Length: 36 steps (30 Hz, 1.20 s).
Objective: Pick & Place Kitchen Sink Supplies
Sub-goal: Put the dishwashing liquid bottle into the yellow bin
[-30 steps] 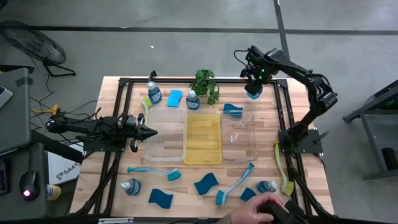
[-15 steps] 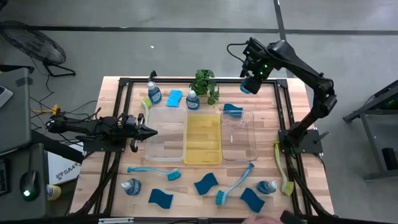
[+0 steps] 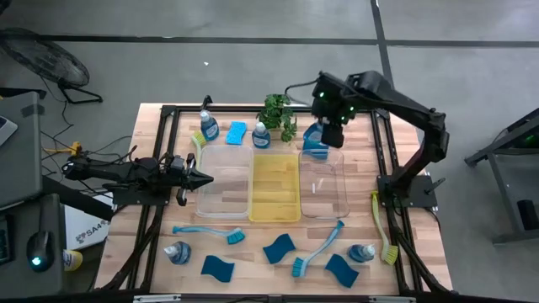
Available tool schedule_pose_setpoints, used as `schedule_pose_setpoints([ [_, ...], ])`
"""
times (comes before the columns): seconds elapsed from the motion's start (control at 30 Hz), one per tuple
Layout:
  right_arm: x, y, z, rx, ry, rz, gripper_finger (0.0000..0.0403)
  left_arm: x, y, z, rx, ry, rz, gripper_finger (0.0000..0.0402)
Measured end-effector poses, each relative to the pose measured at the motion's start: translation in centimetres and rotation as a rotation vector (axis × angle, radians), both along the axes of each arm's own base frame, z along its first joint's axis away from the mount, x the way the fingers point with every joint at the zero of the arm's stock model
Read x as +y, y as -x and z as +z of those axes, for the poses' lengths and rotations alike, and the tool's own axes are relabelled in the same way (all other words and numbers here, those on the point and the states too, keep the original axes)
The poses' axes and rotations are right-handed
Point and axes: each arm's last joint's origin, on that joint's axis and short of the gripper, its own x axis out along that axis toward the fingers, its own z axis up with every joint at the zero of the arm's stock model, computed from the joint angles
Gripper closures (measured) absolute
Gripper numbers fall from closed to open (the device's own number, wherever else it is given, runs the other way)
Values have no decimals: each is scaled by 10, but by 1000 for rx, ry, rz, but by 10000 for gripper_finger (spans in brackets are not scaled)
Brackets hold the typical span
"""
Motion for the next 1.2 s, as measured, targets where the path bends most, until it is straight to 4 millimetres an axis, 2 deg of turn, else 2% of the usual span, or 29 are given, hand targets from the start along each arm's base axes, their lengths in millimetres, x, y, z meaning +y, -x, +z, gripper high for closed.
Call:
schedule_pose_setpoints([
  [0.3,23,-46,-25,11,-2,123,234,0,0,0,0,0,0,399],
  [0.5,27,-76,-48,6,-3,152,234,0,0,0,0,0,0,399],
  [0.63,29,-95,-54,-6,-13,170,234,0,0,0,0,0,0,399],
  [0.83,27,-122,-72,62,-60,162,233,0,0,0,0,0,0,399],
  [1.0,20,-132,-91,166,-92,121,233,0,0,0,0,0,0,399],
  [1.2,13,-132,-113,221,-102,115,233,0,0,0,0,0,0,399],
])
